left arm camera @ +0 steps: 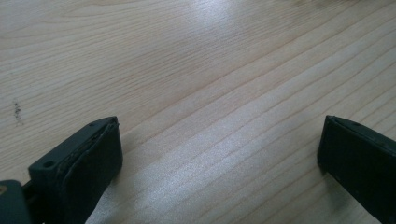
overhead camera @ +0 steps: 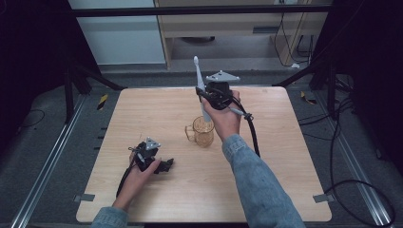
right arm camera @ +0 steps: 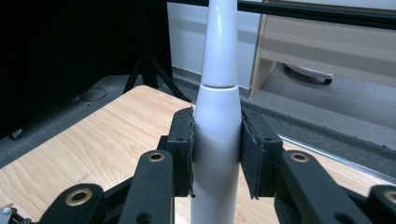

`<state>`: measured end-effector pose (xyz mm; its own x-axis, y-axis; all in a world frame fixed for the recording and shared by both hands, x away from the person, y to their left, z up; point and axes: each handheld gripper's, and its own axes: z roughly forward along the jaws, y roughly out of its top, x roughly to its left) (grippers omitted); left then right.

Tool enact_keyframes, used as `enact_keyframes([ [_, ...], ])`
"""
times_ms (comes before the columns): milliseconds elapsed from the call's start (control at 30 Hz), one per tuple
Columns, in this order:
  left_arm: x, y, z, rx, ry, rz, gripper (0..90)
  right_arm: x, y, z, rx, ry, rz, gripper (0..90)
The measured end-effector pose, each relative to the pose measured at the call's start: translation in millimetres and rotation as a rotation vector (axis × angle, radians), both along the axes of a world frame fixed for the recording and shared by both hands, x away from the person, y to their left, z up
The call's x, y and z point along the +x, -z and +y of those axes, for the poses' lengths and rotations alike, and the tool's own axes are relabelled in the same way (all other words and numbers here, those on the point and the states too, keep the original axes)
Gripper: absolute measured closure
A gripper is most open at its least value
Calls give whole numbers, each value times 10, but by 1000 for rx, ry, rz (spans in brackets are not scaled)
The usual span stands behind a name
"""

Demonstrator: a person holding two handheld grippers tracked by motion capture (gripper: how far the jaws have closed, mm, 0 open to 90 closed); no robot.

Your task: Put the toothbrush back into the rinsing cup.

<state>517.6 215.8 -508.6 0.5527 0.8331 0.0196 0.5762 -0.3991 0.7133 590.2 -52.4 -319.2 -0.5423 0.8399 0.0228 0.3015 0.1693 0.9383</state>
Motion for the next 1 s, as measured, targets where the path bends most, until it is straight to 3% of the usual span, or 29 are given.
enact_keyframes([
  [1000,1,-2,3,3,4,2,0,52,439,80,-1,-14,42,672],
])
